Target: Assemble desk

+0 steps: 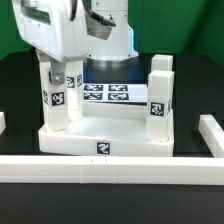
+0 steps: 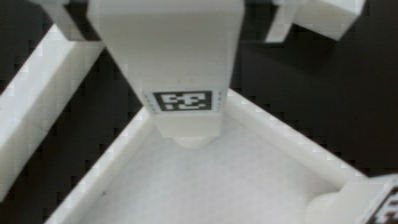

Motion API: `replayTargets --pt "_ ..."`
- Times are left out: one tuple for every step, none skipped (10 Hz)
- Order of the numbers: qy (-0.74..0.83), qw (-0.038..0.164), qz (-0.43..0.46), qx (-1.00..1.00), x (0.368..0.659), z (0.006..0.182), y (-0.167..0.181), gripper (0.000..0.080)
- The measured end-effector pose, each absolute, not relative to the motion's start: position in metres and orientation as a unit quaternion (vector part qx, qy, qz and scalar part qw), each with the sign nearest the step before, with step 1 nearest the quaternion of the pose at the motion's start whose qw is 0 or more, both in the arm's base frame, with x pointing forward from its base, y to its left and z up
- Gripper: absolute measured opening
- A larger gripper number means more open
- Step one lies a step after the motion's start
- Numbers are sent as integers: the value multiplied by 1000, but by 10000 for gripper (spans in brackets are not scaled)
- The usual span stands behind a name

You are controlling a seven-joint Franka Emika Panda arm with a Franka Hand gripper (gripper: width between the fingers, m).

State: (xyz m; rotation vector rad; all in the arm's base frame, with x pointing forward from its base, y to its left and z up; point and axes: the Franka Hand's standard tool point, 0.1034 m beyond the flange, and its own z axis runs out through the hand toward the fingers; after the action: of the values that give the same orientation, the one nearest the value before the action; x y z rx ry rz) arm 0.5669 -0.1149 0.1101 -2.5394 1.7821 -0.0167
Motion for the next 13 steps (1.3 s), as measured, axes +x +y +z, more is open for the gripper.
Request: replayTargets --pt "600 20 -5 -800 567 110 -115 291" --pt "626 20 -4 -779 567 110 -115 290" --pt "645 20 -3 -764 567 110 -115 291" --pt "660 20 -3 -751 567 110 -115 291" --pt "687 20 -2 -726 567 110 -114 291" --pt "703 20 -2 -711 567 110 -114 291" --pt "717 20 -1 -697 567 110 -114 291" --pt "736 20 -1 -676 567 109 -114 291" --pt "746 20 0 -666 567 109 -114 291" --pt "752 20 0 -659 567 109 -113 291" --pt "743 20 0 -669 567 109 -113 399" --pt "719 15 4 -695 565 109 -112 543" --pt "686 10 12 -728 565 109 -109 618"
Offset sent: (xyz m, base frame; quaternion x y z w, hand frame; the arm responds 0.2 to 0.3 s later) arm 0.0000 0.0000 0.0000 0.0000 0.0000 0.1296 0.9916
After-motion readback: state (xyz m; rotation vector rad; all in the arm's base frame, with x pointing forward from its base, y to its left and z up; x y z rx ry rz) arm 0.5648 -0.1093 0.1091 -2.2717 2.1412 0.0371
